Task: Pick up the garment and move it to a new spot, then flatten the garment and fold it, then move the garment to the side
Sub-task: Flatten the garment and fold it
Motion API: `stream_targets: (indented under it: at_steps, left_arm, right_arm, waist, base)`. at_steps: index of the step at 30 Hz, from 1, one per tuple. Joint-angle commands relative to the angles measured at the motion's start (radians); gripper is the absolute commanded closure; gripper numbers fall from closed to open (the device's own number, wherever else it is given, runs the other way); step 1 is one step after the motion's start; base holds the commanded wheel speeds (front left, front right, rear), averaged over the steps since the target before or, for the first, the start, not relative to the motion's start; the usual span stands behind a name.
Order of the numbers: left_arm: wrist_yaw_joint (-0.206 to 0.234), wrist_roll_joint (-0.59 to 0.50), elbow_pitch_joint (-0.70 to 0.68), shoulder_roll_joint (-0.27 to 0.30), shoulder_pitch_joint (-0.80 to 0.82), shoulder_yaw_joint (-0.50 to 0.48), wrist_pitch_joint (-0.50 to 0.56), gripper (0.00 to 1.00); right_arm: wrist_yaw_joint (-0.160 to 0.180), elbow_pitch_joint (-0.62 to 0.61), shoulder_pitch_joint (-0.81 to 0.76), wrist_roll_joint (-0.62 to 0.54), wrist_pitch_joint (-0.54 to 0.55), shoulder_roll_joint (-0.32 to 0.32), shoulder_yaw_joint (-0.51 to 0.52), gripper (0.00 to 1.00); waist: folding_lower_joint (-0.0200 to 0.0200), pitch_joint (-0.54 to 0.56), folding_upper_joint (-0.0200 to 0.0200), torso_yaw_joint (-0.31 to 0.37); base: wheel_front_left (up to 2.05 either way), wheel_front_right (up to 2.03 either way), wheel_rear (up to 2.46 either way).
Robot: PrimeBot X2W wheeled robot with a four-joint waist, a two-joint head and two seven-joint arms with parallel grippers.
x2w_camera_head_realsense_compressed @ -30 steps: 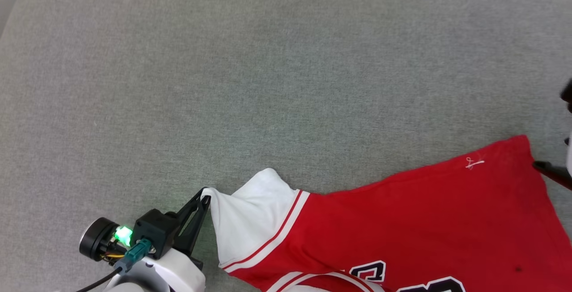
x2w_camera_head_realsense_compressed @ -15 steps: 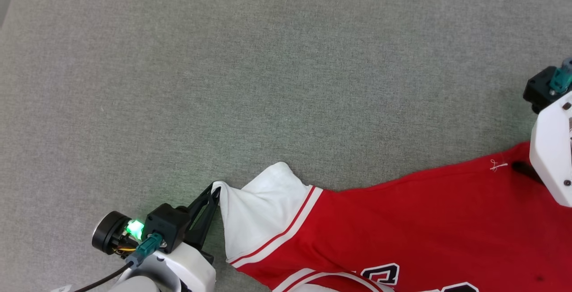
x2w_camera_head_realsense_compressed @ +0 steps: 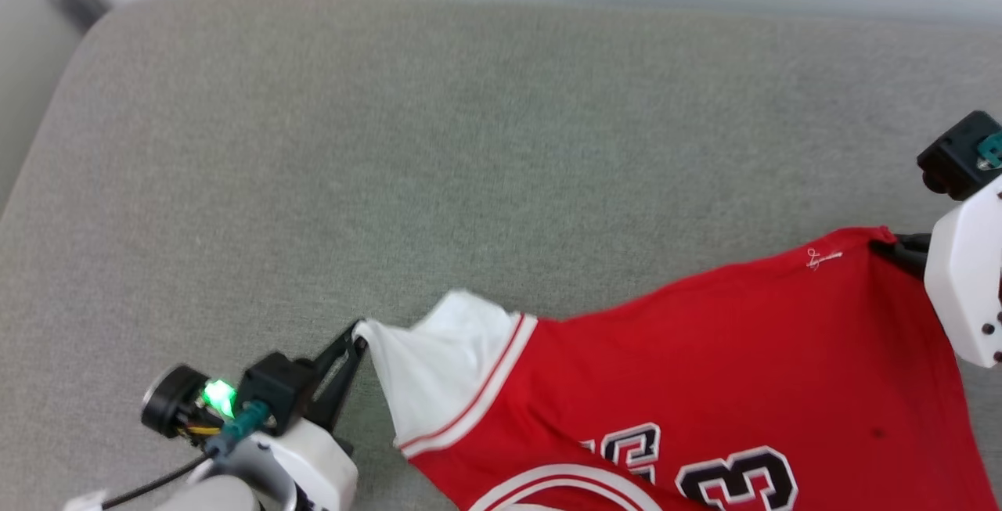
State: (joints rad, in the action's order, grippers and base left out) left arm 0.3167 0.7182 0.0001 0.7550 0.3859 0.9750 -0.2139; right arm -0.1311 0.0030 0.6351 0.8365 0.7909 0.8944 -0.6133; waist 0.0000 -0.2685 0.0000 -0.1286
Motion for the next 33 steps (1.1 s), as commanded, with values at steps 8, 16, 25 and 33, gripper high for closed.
stream_targets:
  at_steps: [8, 16, 25, 33]
  left_arm:
    - [-0.019, -0.034, -0.056, 0.061, 0.128, -0.046, 0.026, 1.0]
    - [-0.078, -0.073, -0.047, 0.044, 0.403, -0.128, 0.079, 1.0]
    - [-0.167, -0.145, 0.075, -0.036, 0.78, -0.184, 0.131, 1.0]
    - [-0.242, -0.21, 0.242, -0.095, 1.112, -0.224, 0.141, 1.0]
  right_arm:
    - [0.001, -0.044, -0.01, -0.008, -0.132, 0.023, 0.093, 1.0]
    - [0.001, -0.056, 0.095, -0.096, -0.221, -0.048, 0.194, 1.0]
    - [0.001, -0.018, 0.344, -0.218, -0.269, -0.155, 0.25, 1.0]
    - [0.001, 0.11, 0.656, -0.321, -0.309, -0.227, 0.251, 1.0]
  waist:
    - [0.0, 0.124, 0.0, 0.049]
    - [0.0, 0.112, 0.0, 0.075]
    - [0.0, -0.012, 0.0, 0.11]
    - [0.0, -0.158, 0.0, 0.133]
  base:
    - [0.0, 0.0, 0.0]
    - [0.0, 0.0, 0.0]
    - [0.0, 0.0, 0.0]
    - [0.0, 0.0, 0.0]
